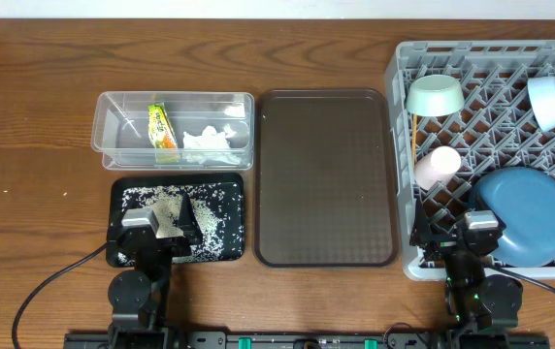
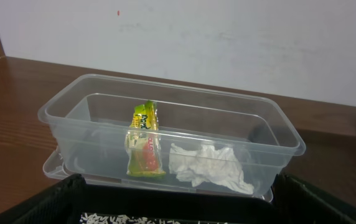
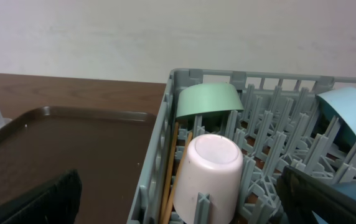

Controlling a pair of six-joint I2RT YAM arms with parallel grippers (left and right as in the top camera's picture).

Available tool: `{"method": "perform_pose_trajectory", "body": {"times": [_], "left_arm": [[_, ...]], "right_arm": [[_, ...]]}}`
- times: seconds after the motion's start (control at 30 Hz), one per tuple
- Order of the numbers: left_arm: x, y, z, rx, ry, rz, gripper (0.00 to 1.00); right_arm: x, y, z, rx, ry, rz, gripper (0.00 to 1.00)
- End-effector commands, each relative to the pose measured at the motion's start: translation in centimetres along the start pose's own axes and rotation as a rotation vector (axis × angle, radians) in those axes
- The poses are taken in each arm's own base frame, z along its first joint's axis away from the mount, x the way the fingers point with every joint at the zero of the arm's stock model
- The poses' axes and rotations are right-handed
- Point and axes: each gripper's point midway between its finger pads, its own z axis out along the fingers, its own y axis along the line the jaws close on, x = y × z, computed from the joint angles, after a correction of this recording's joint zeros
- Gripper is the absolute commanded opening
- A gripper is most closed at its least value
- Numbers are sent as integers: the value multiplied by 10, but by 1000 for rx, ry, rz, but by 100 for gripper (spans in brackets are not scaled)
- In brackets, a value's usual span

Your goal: Sort waste into correct bins and load items into the dishwasher rack

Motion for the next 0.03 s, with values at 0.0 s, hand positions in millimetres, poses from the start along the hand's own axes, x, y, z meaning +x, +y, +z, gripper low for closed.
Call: {"method": "perform_pose_trajectory", "body": {"times": [0.0], "left_arm": [[17, 4, 1, -16, 51, 24, 98]], "right_arm": [[0, 1, 0, -3, 0, -8, 99]]}}
